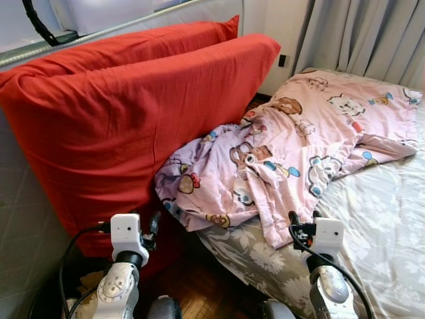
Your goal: Clean up the room
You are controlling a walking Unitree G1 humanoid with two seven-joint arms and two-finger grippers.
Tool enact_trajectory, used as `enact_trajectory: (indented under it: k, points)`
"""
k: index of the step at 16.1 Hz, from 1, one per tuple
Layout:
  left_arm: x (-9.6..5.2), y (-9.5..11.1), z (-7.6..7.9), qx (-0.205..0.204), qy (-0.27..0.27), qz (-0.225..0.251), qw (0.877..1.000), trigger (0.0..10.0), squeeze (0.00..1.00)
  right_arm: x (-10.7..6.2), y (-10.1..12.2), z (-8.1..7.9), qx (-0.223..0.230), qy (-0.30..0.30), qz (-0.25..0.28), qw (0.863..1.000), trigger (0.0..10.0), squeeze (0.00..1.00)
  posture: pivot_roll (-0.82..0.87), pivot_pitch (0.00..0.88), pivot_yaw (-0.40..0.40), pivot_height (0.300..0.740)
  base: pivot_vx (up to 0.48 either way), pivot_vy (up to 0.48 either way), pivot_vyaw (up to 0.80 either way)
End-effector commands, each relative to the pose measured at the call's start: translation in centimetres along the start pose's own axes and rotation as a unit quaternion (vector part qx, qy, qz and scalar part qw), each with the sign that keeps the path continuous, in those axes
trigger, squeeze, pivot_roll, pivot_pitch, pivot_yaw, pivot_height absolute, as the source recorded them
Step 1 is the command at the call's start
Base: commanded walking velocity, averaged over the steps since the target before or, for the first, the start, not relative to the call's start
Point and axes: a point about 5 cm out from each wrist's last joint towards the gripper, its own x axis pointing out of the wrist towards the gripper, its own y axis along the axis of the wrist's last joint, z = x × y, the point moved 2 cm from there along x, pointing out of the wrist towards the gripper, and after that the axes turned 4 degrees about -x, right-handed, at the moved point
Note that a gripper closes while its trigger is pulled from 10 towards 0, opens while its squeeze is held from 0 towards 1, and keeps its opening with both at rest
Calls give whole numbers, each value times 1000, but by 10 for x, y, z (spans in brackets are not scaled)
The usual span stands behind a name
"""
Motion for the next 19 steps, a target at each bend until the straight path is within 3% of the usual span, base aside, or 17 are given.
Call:
enact_trajectory:
  k: [1,15,19]
  points:
    - [2,0,1,3,-6,-5,1000,10000,0,-1,-3,-3,-4,8,-5,1000,10000,0,-19,5,22,621,0,0,0]
    - [2,-1,5,0,-17,-11,1000,10000,0,-3,-7,-9,-6,34,-12,999,10000,0,-18,13,21,621,0,0,0]
    - [2,-1,5,-1,-19,-12,1000,10000,0,-3,-8,-10,-5,37,-14,999,10000,0,-18,13,20,621,253,0,0]
